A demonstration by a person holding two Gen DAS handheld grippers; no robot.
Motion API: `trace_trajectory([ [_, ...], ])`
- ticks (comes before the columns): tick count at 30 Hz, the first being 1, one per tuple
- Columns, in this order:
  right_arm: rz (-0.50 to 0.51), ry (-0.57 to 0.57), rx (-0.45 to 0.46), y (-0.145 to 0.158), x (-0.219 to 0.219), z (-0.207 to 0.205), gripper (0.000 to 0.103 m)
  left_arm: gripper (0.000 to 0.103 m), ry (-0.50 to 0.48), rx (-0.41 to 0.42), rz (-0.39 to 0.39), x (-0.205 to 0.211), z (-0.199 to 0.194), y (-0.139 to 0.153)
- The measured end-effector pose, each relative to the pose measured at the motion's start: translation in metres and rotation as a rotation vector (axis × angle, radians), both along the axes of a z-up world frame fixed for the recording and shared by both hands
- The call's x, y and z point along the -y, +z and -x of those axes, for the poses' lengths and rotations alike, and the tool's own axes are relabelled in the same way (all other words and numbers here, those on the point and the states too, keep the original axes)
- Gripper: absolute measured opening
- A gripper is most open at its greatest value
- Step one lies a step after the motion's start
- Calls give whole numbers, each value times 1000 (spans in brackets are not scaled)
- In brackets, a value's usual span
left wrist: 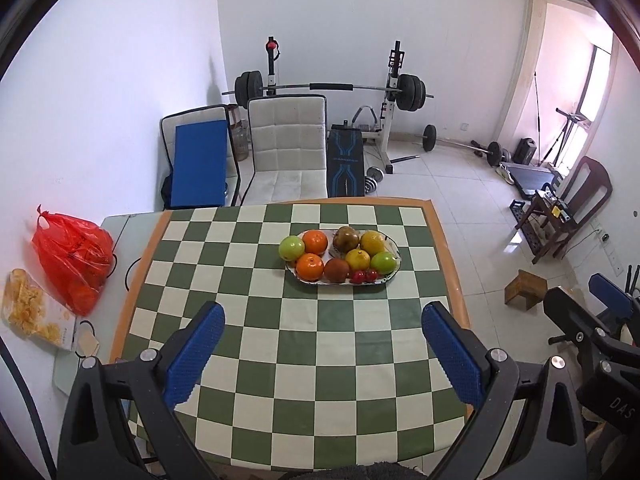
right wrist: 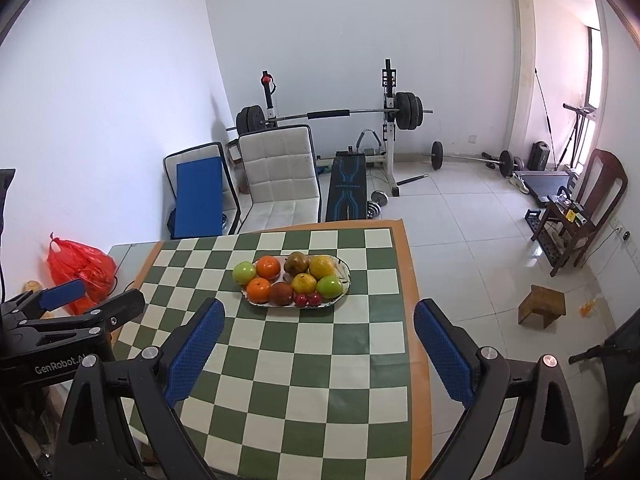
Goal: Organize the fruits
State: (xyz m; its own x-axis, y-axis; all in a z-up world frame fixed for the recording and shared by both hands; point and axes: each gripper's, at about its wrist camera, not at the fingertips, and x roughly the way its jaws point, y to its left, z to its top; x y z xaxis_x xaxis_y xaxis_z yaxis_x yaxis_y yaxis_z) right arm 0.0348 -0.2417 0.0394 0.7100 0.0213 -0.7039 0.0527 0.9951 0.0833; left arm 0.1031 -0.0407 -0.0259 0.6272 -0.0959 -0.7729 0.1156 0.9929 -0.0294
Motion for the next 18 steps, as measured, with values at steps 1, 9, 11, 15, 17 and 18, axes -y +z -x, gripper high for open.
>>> trace_trajectory([
  [1, 6, -2, 0, 1, -1, 3, 98, 101, 1, 2, 0, 0, 1, 0],
  [9, -7, -8, -25, -7, 1, -4, 98, 101, 7, -13, 6, 0, 1, -3],
  [11, -7, -5, -28, -11, 2, -11, 98, 101, 6, -17, 2, 1, -2, -5],
  [15, -5, -7, -30, -15, 2, -15, 98, 101, 8, -15, -5, 2, -7, -7],
  [17, 3, -9, -37, -21, 3, -22, 98, 101, 14, -14, -9, 2, -15, -10],
  [18, 0, -10, -40, -24, 5, -27, 98, 101, 16, -15, -8, 3, -20, -12],
])
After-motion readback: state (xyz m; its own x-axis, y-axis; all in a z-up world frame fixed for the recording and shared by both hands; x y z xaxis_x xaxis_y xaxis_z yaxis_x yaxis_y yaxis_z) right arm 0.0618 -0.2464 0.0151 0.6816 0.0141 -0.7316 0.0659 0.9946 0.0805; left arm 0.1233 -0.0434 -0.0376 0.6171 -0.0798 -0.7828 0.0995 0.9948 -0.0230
